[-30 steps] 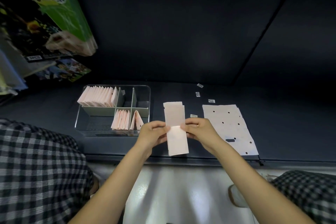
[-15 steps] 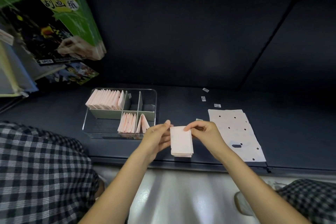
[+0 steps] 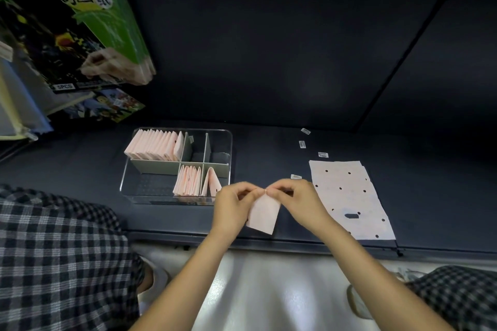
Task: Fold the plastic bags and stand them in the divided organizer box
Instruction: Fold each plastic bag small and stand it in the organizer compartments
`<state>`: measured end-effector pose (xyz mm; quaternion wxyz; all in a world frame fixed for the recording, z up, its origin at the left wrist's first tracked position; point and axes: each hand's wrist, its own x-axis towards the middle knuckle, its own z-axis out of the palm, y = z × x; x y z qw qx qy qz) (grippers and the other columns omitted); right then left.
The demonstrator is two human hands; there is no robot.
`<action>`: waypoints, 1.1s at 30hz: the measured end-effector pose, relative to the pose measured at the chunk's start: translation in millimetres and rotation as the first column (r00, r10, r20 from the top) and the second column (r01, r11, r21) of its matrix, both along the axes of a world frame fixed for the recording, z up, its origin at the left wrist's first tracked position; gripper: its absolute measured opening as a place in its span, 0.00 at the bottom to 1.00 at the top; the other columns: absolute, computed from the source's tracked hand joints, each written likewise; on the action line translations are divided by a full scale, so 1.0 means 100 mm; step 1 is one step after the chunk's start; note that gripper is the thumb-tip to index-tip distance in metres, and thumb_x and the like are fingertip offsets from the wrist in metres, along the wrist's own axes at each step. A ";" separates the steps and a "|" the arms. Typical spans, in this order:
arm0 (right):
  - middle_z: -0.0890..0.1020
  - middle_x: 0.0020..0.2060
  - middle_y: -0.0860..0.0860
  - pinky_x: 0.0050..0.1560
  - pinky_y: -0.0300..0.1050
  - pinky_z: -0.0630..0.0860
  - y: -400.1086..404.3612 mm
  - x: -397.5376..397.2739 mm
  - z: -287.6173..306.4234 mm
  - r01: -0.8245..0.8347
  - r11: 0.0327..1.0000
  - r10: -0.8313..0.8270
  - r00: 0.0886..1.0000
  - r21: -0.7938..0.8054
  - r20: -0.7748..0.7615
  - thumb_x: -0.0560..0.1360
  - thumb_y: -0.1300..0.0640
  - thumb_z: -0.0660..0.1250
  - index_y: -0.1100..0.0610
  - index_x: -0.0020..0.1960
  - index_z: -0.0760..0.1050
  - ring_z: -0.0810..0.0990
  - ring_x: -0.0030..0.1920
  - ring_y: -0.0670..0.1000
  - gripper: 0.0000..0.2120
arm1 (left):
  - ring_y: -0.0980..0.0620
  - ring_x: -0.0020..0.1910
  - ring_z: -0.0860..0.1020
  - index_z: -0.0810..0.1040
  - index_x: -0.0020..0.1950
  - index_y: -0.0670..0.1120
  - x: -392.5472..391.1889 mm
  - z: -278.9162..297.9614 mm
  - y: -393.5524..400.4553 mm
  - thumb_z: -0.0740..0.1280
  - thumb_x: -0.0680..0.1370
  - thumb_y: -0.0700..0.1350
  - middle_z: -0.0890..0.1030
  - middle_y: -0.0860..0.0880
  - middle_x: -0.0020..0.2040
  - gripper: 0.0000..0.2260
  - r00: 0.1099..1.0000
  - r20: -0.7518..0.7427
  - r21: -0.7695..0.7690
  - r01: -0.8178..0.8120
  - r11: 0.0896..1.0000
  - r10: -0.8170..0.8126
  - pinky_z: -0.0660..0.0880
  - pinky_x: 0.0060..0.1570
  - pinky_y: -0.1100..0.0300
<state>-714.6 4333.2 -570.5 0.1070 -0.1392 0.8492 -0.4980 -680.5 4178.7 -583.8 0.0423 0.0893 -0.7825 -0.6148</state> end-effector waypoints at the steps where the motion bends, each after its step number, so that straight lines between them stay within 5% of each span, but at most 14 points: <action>1: 0.83 0.38 0.42 0.45 0.34 0.74 -0.01 -0.01 0.00 0.017 1.000 -0.017 0.999 0.019 -0.029 0.75 0.59 0.68 0.50 0.41 0.81 0.80 0.42 0.40 0.06 | 0.58 0.35 0.79 0.82 0.36 0.51 0.00 -0.02 -0.02 0.71 0.73 0.39 0.83 0.54 0.35 0.09 1.000 0.027 0.033 0.005 0.999 -0.005 0.76 0.40 0.62; 6: 0.84 0.40 0.44 0.45 0.35 0.74 0.01 -0.10 -0.03 0.190 0.981 -0.191 0.981 -0.036 -0.018 0.74 0.60 0.68 0.51 0.40 0.81 0.80 0.43 0.44 0.07 | 0.60 0.28 0.77 0.81 0.36 0.45 0.01 -0.14 -0.12 0.73 0.71 0.35 0.81 0.51 0.30 0.07 0.970 0.230 0.157 0.041 0.987 -0.077 0.75 0.35 0.68; 11: 0.83 0.33 0.45 0.37 0.31 0.74 -0.16 -0.06 -0.20 0.362 0.900 -0.289 0.913 -0.244 0.288 0.73 0.61 0.69 0.55 0.38 0.78 0.80 0.34 0.42 0.06 | 0.60 0.28 0.77 0.81 0.37 0.44 -0.03 -0.23 -0.17 0.71 0.73 0.35 0.81 0.53 0.28 0.07 0.952 0.303 0.290 -0.122 0.949 0.030 0.75 0.32 0.70; 15: 0.78 0.29 0.52 0.32 0.33 0.70 -0.38 0.04 -0.43 0.348 0.917 -0.241 0.874 -0.196 0.423 0.73 0.60 0.70 0.59 0.38 0.78 0.71 0.29 0.46 0.06 | 0.59 0.29 0.77 0.82 0.37 0.43 -0.05 -0.32 -0.31 0.71 0.73 0.35 0.81 0.51 0.29 0.06 0.930 0.348 0.351 -0.248 0.903 0.120 0.75 0.33 0.70; 17: 0.77 0.26 0.50 0.32 0.34 0.69 -0.46 0.02 -0.49 0.377 0.911 -0.287 0.872 -0.169 0.397 0.72 0.59 0.71 0.58 0.36 0.78 0.71 0.27 0.44 0.07 | 0.55 0.34 0.78 0.83 0.40 0.43 -0.07 -0.38 -0.39 0.69 0.75 0.38 0.82 0.50 0.34 0.05 0.940 0.296 0.198 -0.232 0.952 0.168 0.74 0.37 0.66; 19: 0.77 0.25 0.47 0.34 0.35 0.70 -0.50 -0.04 -0.51 0.401 0.907 -0.340 0.878 -0.129 0.337 0.71 0.58 0.72 0.55 0.35 0.77 0.72 0.27 0.42 0.08 | 0.51 0.43 0.78 0.83 0.48 0.46 -0.10 -0.46 -0.46 0.65 0.78 0.46 0.82 0.49 0.42 0.07 0.957 0.205 -0.190 -0.169 0.967 0.208 0.72 0.43 0.61; 22: 0.78 0.25 0.46 0.37 0.38 0.71 -0.52 -0.12 -0.54 0.409 0.907 -0.371 0.886 -0.096 0.279 0.71 0.58 0.72 0.54 0.35 0.77 0.73 0.27 0.43 0.07 | 0.47 0.52 0.71 0.80 0.56 0.53 -0.19 -0.56 -0.57 0.59 0.81 0.51 0.77 0.48 0.52 0.12 0.975 0.142 -0.637 -0.043 0.769 0.172 0.66 0.51 0.55; 29: 0.75 0.22 0.43 0.34 0.36 0.69 -0.63 -0.22 -0.54 0.394 0.914 -0.366 0.903 -0.095 0.227 0.72 0.59 0.71 0.56 0.36 0.78 0.71 0.26 0.40 0.07 | 0.47 0.57 0.66 0.76 0.60 0.55 -0.42 -0.70 -0.68 0.50 0.82 0.57 0.72 0.49 0.59 0.18 0.973 0.217 -0.855 0.152 0.497 0.076 0.61 0.53 0.54; 33: 0.78 0.26 0.44 0.36 0.36 0.72 -0.81 -0.25 -0.49 0.340 0.940 -0.335 0.933 -0.019 0.130 0.72 0.58 0.71 0.53 0.37 0.79 0.75 0.30 0.41 0.06 | 0.47 0.56 0.67 0.79 0.57 0.51 -0.40 -0.73 -0.74 0.50 0.82 0.56 0.75 0.50 0.58 0.20 0.973 0.190 -0.884 0.113 0.453 0.127 0.60 0.52 0.53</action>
